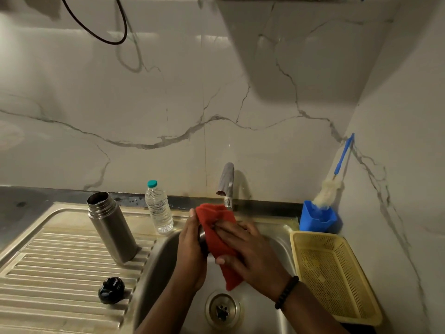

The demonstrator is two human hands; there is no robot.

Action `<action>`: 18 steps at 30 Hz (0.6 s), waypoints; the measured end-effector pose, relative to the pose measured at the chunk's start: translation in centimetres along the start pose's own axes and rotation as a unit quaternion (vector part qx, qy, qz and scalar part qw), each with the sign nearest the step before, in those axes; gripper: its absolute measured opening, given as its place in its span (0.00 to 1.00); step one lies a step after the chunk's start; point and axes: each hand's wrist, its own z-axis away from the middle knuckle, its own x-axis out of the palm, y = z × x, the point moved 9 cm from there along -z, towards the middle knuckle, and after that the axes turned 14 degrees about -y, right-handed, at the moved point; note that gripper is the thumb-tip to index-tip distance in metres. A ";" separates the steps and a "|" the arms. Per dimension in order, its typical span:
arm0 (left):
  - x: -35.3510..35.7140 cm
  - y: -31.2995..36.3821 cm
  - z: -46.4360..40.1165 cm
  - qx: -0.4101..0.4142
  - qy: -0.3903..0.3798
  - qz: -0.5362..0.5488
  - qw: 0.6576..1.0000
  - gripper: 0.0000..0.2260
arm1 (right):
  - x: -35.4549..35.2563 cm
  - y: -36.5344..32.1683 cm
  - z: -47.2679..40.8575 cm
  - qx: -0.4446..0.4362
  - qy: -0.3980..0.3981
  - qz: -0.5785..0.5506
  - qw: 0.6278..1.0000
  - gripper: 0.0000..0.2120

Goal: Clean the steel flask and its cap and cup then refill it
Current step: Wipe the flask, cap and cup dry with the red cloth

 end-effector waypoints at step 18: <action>1.0 4.9 0.3 0.145 -0.073 -0.280 0.946 0.12 | 3.4 -0.3 0.4 0.159 -0.134 -0.675 0.708 0.12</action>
